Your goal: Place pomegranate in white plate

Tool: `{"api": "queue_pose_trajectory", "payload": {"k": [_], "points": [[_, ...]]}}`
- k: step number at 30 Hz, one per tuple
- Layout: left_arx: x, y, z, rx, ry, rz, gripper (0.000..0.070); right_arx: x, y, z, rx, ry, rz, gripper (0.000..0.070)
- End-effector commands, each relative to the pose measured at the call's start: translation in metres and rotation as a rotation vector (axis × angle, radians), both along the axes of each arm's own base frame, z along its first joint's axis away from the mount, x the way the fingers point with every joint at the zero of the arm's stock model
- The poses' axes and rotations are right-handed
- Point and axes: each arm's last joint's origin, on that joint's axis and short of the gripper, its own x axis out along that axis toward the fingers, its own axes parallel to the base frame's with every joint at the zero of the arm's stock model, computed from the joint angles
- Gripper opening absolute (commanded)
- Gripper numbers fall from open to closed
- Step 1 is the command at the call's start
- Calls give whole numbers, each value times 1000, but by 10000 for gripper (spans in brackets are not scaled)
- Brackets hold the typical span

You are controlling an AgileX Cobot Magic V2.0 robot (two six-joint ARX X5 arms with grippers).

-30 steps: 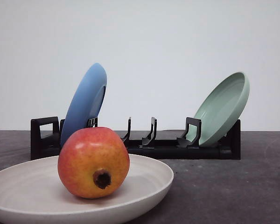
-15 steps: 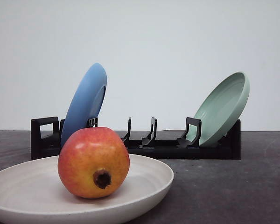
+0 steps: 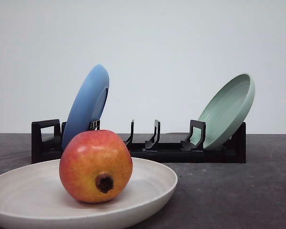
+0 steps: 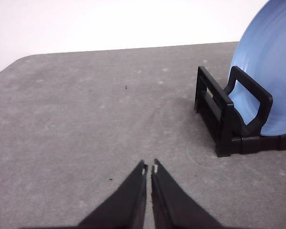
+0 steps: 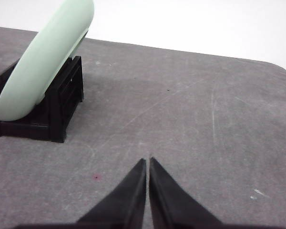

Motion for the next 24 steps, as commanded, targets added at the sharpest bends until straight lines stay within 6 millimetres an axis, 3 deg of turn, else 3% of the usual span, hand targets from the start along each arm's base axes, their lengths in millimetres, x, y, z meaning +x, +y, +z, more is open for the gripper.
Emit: {"api": "queue_pose_trajectory", "payload": {"k": [1,24], "points": [[0,0,-4,-4,11,-1,0,0,0,0,17,-12,-4,3],[0,0,-4,-4,11,-1,0,0,0,0,17,-13,-5,3]]}}
